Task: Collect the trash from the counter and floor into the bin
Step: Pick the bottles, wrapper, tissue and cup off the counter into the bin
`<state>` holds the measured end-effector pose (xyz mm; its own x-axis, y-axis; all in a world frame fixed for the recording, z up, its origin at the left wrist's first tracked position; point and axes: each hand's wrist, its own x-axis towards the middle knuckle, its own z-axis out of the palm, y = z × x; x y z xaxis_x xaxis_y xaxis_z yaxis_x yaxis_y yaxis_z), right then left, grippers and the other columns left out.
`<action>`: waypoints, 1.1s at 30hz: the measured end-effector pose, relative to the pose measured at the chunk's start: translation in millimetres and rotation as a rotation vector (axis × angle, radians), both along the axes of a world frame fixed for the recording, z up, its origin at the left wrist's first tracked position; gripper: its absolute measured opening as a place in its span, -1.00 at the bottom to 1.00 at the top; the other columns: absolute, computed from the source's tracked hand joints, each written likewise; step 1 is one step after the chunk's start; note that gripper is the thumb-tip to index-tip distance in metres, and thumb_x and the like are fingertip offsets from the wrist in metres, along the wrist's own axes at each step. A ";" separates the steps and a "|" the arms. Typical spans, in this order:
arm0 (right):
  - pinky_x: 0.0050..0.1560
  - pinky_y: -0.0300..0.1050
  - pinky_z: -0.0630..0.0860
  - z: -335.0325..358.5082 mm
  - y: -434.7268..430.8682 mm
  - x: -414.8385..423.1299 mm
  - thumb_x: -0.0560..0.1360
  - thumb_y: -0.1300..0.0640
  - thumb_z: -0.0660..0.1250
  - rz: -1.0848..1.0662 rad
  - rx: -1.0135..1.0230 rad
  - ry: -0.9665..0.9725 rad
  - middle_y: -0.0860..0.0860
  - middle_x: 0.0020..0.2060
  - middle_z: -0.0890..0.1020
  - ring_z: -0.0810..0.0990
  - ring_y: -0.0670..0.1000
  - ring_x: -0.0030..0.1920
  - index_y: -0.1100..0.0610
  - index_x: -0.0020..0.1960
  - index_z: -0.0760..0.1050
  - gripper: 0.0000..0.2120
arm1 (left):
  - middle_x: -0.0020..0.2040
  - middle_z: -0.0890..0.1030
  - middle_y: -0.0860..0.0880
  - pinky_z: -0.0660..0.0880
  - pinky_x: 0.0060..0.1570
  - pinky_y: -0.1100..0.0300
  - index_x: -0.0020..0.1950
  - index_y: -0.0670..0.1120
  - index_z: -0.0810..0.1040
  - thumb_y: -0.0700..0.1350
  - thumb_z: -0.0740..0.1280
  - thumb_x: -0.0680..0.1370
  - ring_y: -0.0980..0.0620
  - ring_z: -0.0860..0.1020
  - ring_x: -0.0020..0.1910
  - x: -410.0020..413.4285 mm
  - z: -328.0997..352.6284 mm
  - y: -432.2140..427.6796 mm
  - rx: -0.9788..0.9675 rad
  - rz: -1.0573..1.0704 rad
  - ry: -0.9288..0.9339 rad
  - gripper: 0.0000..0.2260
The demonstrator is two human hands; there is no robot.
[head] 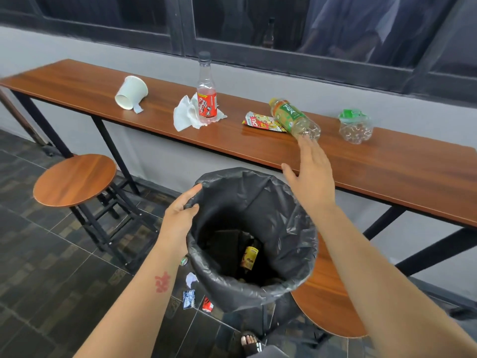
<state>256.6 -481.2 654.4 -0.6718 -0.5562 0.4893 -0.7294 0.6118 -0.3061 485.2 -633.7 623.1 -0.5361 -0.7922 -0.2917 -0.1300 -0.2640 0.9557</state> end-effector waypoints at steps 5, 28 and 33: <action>0.54 0.08 0.01 4.8 -31.0 -54.0 0.55 -0.10 0.30 -0.120 0.084 -0.058 0.12 0.57 0.06 -0.01 0.14 0.57 0.11 0.57 0.04 -0.27 | 0.31 0.59 0.10 0.54 0.25 -0.06 0.22 0.23 0.65 -0.31 0.19 0.66 -0.01 0.57 0.26 -16.6 -2.0 -7.7 0.041 0.005 0.001 -0.54; 0.30 0.09 0.36 -10.3 -30.7 -89.0 0.51 0.19 0.37 -0.102 -0.319 -0.099 0.18 0.35 0.38 0.41 0.23 0.30 0.10 0.45 0.35 -0.47 | 0.19 0.66 0.06 0.64 0.00 0.08 0.27 0.12 0.64 -0.32 0.16 0.67 -0.03 0.63 0.15 -22.1 8.2 -11.0 0.107 0.090 0.019 -0.58; 0.29 0.09 0.40 -10.9 -12.3 -69.5 0.51 0.17 0.36 -0.117 -0.429 -0.023 0.17 0.32 0.41 0.43 0.18 0.30 0.13 0.42 0.37 -0.50 | 0.21 0.66 0.07 0.62 0.10 0.05 0.26 0.13 0.65 -0.33 0.18 0.66 -0.01 0.60 0.20 -13.3 5.7 -9.7 0.084 0.076 0.026 -0.57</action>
<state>187.1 -493.5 643.5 -0.7313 -0.2261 0.6435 -0.6531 0.5040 -0.5652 471.9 -643.4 628.8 -0.4838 -0.8042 -0.3453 -0.0820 -0.3511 0.9327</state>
